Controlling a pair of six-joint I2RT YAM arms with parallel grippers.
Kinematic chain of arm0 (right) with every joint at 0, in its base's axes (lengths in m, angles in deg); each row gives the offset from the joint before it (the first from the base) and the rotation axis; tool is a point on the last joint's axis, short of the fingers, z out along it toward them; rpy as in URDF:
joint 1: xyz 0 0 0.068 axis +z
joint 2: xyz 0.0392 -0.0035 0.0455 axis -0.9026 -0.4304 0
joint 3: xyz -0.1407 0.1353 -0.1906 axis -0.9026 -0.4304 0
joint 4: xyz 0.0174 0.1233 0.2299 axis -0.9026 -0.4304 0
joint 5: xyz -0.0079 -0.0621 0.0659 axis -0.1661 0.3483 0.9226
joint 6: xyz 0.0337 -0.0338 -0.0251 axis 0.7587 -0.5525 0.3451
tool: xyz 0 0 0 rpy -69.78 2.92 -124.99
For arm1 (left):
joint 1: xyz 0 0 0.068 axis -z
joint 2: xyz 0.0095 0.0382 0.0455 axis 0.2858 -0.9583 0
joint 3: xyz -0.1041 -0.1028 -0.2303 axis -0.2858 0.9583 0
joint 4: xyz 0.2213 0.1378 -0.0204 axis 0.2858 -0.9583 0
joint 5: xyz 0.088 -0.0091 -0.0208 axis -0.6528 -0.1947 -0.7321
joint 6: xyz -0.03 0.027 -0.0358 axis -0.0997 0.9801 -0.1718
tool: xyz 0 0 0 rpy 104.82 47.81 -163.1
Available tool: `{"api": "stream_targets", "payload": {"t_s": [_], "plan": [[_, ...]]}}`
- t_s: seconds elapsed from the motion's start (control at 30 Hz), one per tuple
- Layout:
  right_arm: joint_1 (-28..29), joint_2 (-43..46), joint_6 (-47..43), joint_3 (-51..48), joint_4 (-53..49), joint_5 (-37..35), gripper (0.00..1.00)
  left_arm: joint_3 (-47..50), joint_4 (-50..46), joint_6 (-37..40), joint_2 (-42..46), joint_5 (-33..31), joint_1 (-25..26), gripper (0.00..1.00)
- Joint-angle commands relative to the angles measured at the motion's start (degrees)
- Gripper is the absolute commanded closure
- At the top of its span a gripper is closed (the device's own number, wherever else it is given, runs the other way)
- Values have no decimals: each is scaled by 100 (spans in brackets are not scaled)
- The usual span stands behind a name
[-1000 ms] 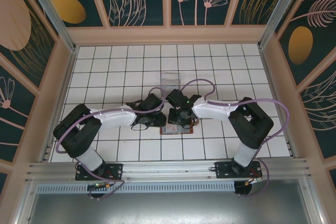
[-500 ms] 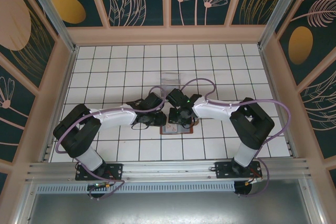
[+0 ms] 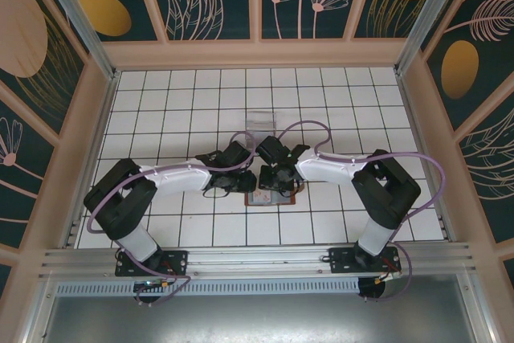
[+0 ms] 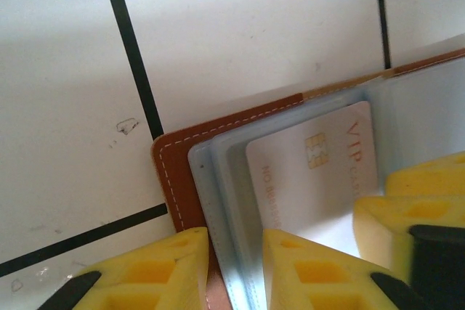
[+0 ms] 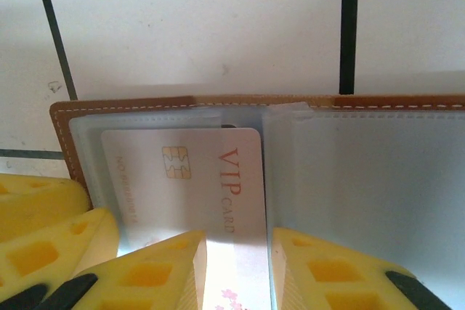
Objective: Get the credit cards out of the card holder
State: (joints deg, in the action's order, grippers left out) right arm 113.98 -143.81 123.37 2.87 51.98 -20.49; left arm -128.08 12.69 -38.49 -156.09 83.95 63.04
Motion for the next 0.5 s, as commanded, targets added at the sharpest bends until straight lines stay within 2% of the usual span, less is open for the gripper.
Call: {"api": "stream_targets", "payload": {"t_s": [0.0,0.47], "plan": [[-34,160,54,-105,56,0,70,-25,-176,59,-186,-100,37,73],[-61,-2,6,-216,243,122,70,131,-141,73,-248,-131,47,74]]}}
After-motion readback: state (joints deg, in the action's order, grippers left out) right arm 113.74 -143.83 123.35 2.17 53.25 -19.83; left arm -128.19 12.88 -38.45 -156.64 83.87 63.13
